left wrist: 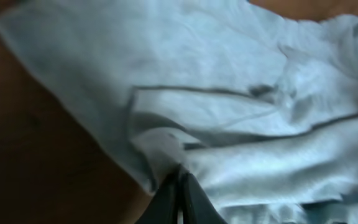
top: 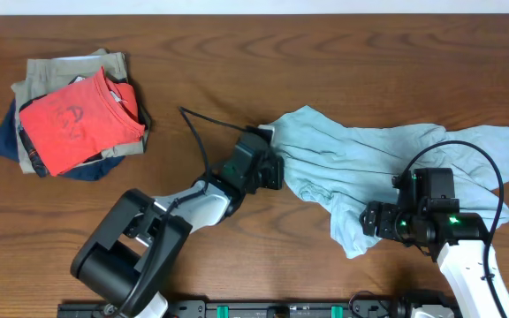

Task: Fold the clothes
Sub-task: 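Grasp the shirt's left edge with the left gripper and pull it left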

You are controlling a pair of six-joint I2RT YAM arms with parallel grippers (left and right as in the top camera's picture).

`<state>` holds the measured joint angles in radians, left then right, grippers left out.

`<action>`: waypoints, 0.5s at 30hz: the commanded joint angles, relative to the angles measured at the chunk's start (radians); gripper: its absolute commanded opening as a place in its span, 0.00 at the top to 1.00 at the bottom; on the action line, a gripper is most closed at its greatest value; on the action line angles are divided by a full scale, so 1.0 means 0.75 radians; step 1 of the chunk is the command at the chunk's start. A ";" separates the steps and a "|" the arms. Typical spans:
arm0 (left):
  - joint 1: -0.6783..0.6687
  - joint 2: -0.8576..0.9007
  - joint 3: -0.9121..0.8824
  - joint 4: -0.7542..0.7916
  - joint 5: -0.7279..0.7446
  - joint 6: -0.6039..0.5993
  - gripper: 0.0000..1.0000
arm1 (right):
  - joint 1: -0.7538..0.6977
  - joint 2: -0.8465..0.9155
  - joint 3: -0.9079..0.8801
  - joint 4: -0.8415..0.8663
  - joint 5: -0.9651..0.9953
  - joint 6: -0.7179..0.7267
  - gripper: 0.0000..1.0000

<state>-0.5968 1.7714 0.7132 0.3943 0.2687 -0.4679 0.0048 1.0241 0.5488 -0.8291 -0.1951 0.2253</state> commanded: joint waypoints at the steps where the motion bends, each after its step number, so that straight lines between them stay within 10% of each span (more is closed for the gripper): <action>1: 0.081 -0.011 0.025 0.005 -0.076 0.021 0.94 | -0.009 -0.010 0.022 -0.003 0.101 0.041 0.12; 15: 0.553 -0.275 0.210 -0.311 0.170 0.038 0.83 | -0.009 -0.010 0.022 0.014 0.185 0.104 0.12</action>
<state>-0.1711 1.5837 0.8543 0.2092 0.2718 -0.4522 0.0048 1.0245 0.5488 -0.8207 -0.0734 0.2855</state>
